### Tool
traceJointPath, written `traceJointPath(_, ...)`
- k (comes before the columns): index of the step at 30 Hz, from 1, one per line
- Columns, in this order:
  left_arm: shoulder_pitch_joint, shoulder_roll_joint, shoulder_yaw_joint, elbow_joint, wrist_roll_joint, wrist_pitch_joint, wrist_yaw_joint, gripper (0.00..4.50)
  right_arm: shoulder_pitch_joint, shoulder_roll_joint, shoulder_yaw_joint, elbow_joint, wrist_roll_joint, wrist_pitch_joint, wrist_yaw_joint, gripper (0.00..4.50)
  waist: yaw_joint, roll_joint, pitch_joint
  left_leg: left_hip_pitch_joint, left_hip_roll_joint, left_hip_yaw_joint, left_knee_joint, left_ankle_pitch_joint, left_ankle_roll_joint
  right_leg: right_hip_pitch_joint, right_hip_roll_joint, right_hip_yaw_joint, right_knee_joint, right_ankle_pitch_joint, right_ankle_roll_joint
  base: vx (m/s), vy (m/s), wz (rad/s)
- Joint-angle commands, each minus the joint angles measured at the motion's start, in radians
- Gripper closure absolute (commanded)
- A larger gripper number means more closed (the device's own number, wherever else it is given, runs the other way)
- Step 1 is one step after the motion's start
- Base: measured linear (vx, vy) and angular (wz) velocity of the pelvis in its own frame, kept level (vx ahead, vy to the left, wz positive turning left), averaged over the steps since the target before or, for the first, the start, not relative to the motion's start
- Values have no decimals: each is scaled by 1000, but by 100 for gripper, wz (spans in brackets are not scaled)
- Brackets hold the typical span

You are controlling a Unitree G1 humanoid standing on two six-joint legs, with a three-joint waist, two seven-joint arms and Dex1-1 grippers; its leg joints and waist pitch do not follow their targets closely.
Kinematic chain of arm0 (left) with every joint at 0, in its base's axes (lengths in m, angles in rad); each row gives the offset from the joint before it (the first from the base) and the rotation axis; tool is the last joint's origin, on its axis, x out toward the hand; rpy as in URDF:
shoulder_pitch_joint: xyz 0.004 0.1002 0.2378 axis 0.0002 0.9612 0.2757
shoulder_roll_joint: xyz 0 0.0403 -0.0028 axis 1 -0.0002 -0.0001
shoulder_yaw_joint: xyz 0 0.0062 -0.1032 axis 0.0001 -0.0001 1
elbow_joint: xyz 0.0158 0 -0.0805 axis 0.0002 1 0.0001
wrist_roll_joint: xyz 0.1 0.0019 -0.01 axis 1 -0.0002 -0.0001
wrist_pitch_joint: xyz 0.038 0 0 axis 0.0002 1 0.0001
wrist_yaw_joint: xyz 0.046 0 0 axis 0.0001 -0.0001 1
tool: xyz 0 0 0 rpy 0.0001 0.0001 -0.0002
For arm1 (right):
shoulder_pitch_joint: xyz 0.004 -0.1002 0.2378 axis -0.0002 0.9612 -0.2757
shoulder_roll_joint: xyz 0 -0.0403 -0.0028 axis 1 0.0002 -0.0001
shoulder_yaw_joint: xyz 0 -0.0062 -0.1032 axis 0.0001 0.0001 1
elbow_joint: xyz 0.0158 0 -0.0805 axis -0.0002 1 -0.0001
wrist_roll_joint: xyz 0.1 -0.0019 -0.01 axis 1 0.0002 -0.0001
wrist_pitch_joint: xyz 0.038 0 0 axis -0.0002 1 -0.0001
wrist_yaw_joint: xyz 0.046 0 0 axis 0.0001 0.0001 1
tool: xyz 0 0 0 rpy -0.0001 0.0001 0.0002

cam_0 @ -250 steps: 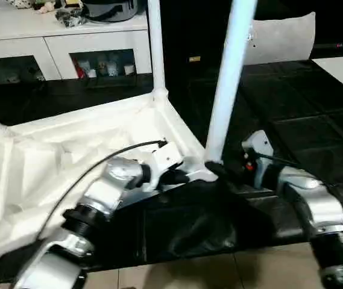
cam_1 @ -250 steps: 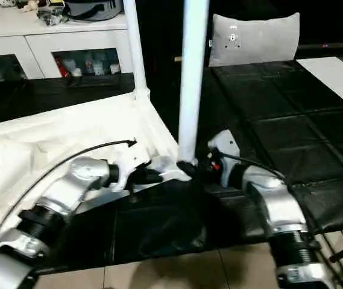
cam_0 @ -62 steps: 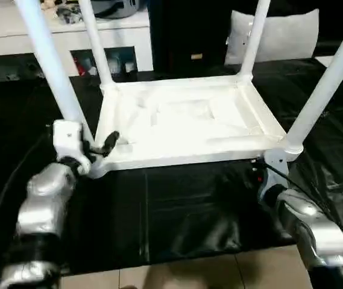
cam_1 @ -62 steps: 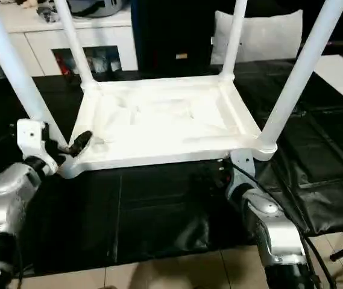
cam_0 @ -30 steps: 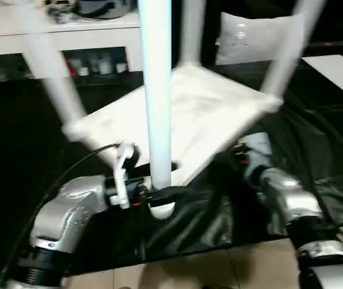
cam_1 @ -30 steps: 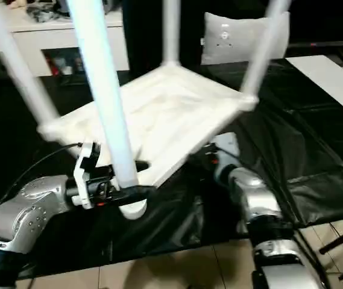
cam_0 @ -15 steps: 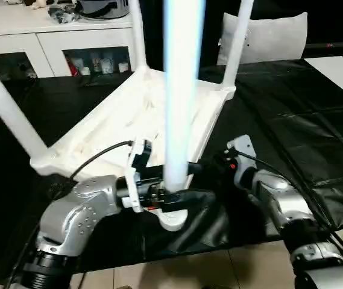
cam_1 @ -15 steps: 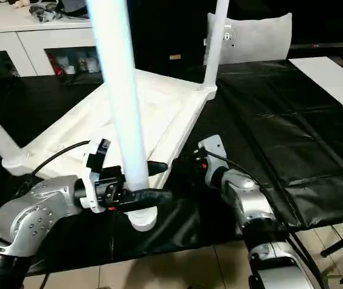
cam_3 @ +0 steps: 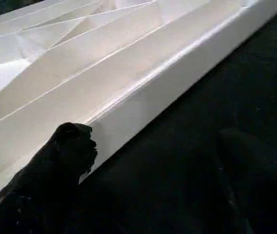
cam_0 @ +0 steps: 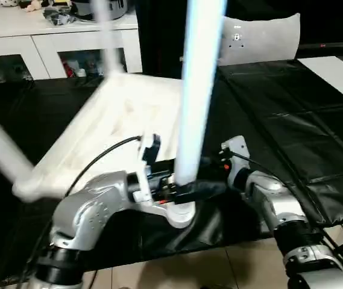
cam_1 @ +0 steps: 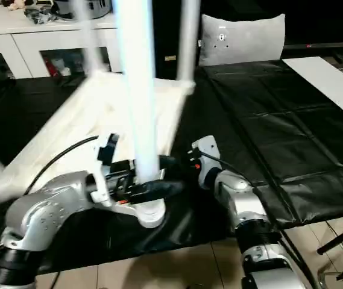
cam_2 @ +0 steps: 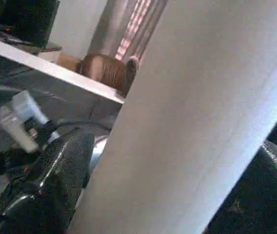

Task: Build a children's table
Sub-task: Rotate table base

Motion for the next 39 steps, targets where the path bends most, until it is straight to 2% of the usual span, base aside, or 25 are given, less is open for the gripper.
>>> traceJointPath(1,-38,-40,-63,-2,14,-30,20,2,-20,52,49,-7,-9,-14,19,0,11,-13,-68,0,15,1,-69,-161,50,62,-51,35,-67,-264,-217,0,0,0)
traceJointPath(5,-46,-54,-73,25,64,-85,46,2,-20,40,20,-3,-4,-18,-6,0,12,-12,-68,2,15,2,-69,-173,52,61,-50,35,-70,-278,-212,0,0,0)
traceJointPath(8,-47,-56,-87,41,102,-120,58,2,-13,24,2,-6,-1,-14,-19,0,14,-6,-68,2,16,0,-70,-183,48,62,-51,34,-71,-282,-206,0,0,0)
traceJointPath(11,-61,-63,-100,89,176,-183,104,2,-5,-10,-27,4,-14,-31,-59,0,15,-7,-67,3,16,1,-70,-190,44,60,-48,33,-75,-287,-196,0,0,0)
traceJointPath(14,-100,-67,-97,190,282,-270,210,2,20,-59,-91,-25,20,-17,-66,0,25,-5,-68,11,14,2,-67,-205,40,58,-46,34,-79,-309,-174,0,0,0)
traceJointPath(16,-116,-67,-90,232,317,-303,256,2,38,-80,-115,-55,34,-3,-70,0,32,-9,-67,5,13,2,-69,-203,38,62,-48,32,-79,-318,-171,0,0,0)
traceJointPath(18,-127,-65,-85,260,340,-325,282,2,53,-100,-129,-79,38,5,-70,0,32,-8,-66,7,12,1,-70,-218,36,61,-47,30,-83,-346,-155,0,0,0)
traceJointPath(20,-120,-50,-93,263,349,-340,264,2,79,-124,-144,-123,51,11,-48,0,31,-12,-66,2,11,-1,-71,-219,38,65,-50,30,-85,-368,-143,0,0,0)
traceJointPath(21,-103,-29,-110,251,353,-350,223,2,100,-144,-151,-155,58,21,-38,0,30,-8,-68,2,11,-1,-70,-214,41,64,-51,30,-86,-373,-144,0,0,0)
traceJointPath(22,-99,-26,-114,251,355,-355,214,2,105,-148,-151,-161,59,22,-37,0,30,-11,-69,0,10,-1,-68,-203,47,64,-51,31,-86,-371,-142,0,0,0)
traceJointPath(24,-89,-10,-121,250,357,-363,190,2,121,-160,-147,-187,58,17,-27,0,28,-6,-70,2,11,-1,-68,-199,51,60,-50,30,-85,-371,-149,0,0,0)
traceJointPath(26,-79,12,-128,252,355,-371,161,2,140,-173,-145,-216,59,16,-14,0,30,-6,-69,1,13,0,-68,-199,54,59,-49,30,-85,-363,-154,0,0,0)
traceJointPath(29,-65,87,-150,262,361,-380,78,2,185,-211,-127,-301,59,85,17,0,32,-2,-68,4,14,-2,-72,-211,52,57,-47,30,-83,-359,-157,0,0,0)
traceJointPath(34,-73,214,-159,312,409,-417,-29,2,244,-281,-94,-415,96,113,145,0,33,5,-68,7,15,-4,-75,-237,48,57,-48,31,-82,-351,-152,0,0,0)
traceJointPath(35,-82,229,-155,331,421,-433,-35,28,248,-288,-97,-424,103,126,155,0,33,6,-67,7,15,-4,-76,-235,47,57,-47,31,-82,-345,-156,0,0,0)
traceJointPath(39,-110,263,-171,391,470,-487,-37,48,256,-304,-93,-452,114,172,174,0,33,6,-67,8,16,-4,-76,-240,36,57,-52,32,-82,-347,-169,0,0,0)
